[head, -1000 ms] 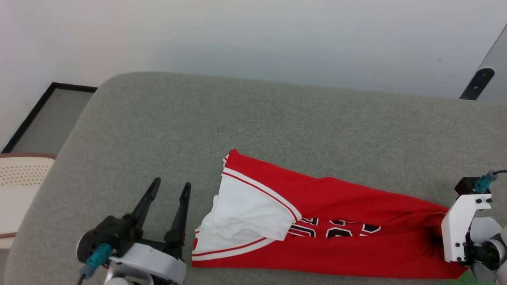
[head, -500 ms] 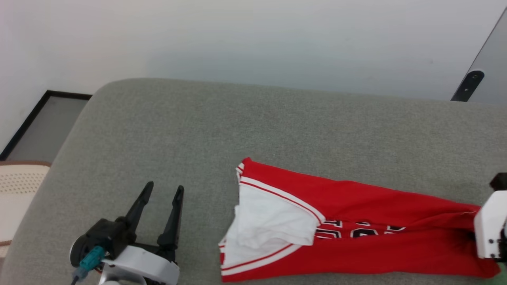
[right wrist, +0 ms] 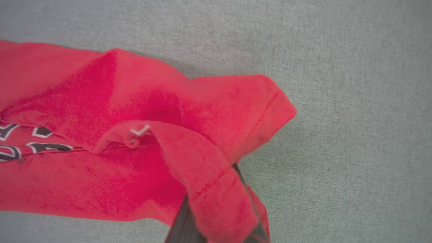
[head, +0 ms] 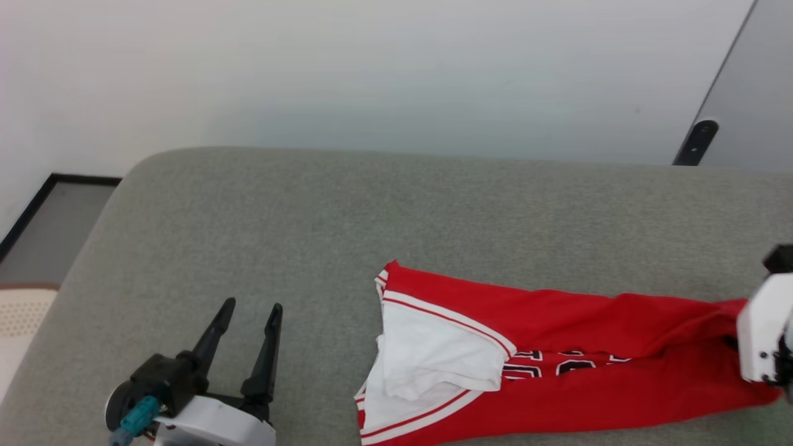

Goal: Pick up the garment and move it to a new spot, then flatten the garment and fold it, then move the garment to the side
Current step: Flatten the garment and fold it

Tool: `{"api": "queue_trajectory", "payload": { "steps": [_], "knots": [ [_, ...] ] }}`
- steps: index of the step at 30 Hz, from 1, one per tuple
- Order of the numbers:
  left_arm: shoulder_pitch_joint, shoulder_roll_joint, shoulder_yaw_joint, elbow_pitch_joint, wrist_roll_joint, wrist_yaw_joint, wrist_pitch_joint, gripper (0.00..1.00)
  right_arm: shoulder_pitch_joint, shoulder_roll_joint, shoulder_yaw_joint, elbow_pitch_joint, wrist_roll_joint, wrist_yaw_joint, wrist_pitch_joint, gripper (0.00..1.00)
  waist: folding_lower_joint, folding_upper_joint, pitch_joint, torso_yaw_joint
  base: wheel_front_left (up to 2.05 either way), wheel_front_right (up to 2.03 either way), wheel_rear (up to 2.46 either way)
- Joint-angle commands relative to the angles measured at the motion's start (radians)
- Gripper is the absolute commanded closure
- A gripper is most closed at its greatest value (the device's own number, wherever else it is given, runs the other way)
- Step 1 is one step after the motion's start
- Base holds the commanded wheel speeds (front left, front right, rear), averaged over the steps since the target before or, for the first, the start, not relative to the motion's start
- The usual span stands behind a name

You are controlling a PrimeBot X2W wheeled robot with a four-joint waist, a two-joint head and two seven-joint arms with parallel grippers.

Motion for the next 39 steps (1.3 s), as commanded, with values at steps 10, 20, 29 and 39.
{"api": "queue_trajectory", "payload": {
  "steps": [10,20,29,39],
  "knots": [
    [0.018,-0.011,0.016,0.015,-0.017,-0.003,-0.002,0.00,-0.024,0.058,0.016,-0.214,-0.031,-0.002,0.076,1.00,0.0000,0.0000,-0.036,-0.053,0.00,0.00,0.00],
    [-0.001,-0.016,0.005,0.029,-0.040,-0.003,-0.002,0.00,-0.041,0.173,0.020,-0.385,-0.089,-0.002,0.169,1.00,0.0000,0.0000,-0.051,-0.038,0.00,0.00,0.00],
    [-0.026,-0.020,-0.010,0.042,-0.039,-0.003,-0.002,0.00,-0.052,0.295,0.039,-0.415,-0.111,-0.002,0.193,1.00,0.0000,0.0000,-0.050,0.022,0.00,0.00,0.00],
    [-0.057,-0.031,-0.047,0.059,-0.047,-0.003,-0.002,0.00,-0.064,0.373,0.105,-0.353,-0.131,-0.002,0.182,1.00,0.0000,0.0000,-0.046,0.117,0.00,0.00,0.00]
  ]
}}
